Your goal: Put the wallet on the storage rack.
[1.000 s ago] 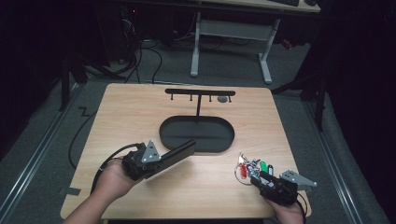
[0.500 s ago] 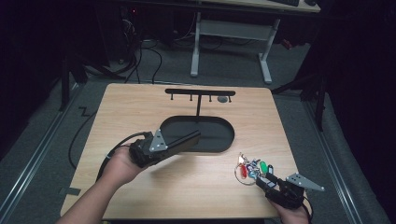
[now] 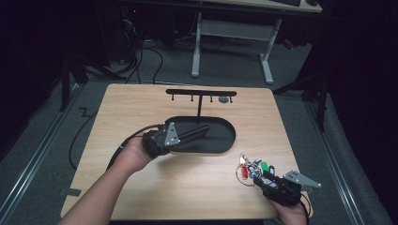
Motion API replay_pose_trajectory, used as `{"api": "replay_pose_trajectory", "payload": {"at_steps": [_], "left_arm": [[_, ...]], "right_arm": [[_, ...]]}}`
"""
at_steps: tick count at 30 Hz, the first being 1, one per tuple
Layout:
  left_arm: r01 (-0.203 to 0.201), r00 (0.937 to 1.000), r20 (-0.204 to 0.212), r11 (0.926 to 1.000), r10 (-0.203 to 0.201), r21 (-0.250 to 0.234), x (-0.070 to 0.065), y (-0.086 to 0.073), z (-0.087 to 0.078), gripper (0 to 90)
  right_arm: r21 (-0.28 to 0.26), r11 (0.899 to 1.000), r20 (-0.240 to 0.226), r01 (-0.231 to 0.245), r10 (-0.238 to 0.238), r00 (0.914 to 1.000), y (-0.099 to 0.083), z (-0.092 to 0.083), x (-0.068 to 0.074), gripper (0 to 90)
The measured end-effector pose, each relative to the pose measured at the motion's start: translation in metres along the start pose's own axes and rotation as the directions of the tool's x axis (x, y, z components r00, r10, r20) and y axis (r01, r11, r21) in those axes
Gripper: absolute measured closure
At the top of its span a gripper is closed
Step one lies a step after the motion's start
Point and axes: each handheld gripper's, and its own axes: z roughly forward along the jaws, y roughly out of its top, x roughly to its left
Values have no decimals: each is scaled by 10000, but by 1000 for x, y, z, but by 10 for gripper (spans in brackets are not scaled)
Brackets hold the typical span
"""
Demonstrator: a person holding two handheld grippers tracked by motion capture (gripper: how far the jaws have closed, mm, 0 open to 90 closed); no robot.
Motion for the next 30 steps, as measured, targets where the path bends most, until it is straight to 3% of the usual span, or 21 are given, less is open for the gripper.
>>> {"api": "replay_pose_trajectory", "payload": {"at_steps": [3, 4, 9, 12, 19, 20, 30], "left_arm": [[-117, 9999, -12, 9999, 117, 25, 3, 6, 5, 746], [-371, 9993, -47, 9992, 372, 172, 7, 12, 9, 746], [-459, 9988, -153, 9988, 462, 187, 12, 23, 20, 746], [-443, 9990, -96, 9990, 442, -69, 17, 33, 32, 746], [-562, 9984, -16, 9984, 562, -62, 22, 49, 50, 747], [-813, 9967, -81, 9967, 814, 45, 24, 53, 55, 747], [-895, 9960, -10, 9960, 895, -29, 34, 51, 74, 746]], "right_arm": [[-33, 10000, -45, -54, 53, 10000, 0, 0, -1, 440], [-60, 9999, -59, -118, 118, 9999, 0, 0, -2, 440], [-182, 9996, -70, -203, 202, 9998, 0, -3, -4, 443], [-308, 9984, -139, -480, 476, 9988, -1, -6, -6, 442], [-306, 9988, -79, -383, 381, 9992, -3, -8, -4, 443], [-295, 9989, -94, -368, 366, 9993, -3, -7, -5, 443], [-226, 9985, 46, -502, 503, 9987, -6, -7, -8, 444]]}}
